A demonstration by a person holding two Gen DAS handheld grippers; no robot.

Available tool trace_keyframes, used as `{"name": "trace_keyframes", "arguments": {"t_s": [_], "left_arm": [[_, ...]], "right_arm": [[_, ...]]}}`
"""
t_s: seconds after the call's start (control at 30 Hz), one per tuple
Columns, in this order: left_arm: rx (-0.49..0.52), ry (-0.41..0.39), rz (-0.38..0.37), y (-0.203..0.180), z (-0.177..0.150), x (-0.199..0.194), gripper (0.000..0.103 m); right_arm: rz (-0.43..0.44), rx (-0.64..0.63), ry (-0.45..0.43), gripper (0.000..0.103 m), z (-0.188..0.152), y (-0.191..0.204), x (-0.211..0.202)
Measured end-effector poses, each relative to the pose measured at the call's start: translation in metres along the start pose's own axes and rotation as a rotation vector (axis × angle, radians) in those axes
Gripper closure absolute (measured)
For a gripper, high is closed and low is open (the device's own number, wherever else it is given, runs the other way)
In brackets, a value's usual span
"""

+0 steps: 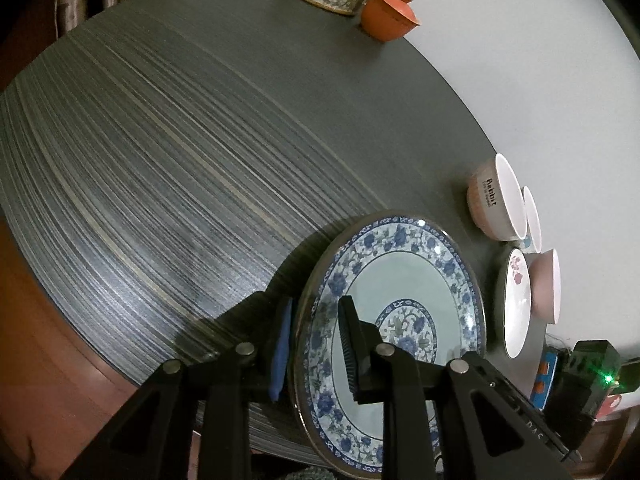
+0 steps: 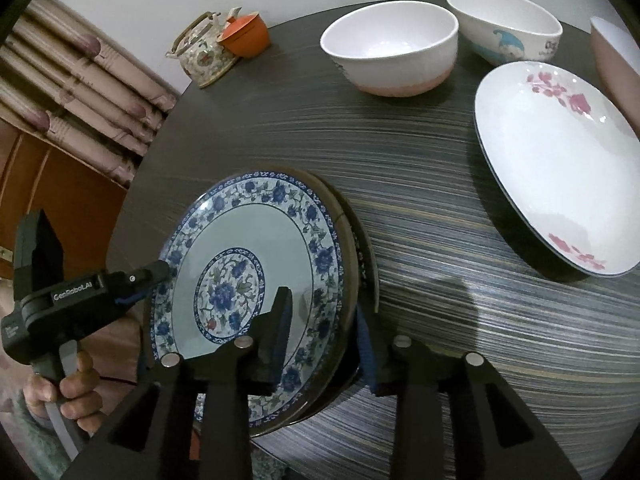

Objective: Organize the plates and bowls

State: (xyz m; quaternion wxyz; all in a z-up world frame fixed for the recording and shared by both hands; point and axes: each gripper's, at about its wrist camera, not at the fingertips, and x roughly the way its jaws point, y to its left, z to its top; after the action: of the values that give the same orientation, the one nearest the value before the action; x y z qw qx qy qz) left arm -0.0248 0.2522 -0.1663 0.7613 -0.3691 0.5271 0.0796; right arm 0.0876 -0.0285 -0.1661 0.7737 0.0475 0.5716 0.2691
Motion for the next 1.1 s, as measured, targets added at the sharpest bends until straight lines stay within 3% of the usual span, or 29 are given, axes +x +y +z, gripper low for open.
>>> {"name": "trace_keyframes", "arguments": {"t_s": [0.6, 1.0, 1.1], "left_arm": [[0.019, 0.003, 0.019, -0.011, -0.002, 0.013, 0.073], [0.073, -0.063, 0.100, -0.019, -0.001, 0.010, 0.070], [0.082, -0.086, 0.113, -0.020, -0.002, 0.007, 0.070]], "right_arm": [[0.010, -0.014, 0.003, 0.065, -0.003, 0.001, 0.000], [-0.044, -0.041, -0.013, 0.048, -0.005, 0.009, -0.007], [-0.036, -0.057, -0.033, 0.048, -0.005, 0.011, -0.013]]}}
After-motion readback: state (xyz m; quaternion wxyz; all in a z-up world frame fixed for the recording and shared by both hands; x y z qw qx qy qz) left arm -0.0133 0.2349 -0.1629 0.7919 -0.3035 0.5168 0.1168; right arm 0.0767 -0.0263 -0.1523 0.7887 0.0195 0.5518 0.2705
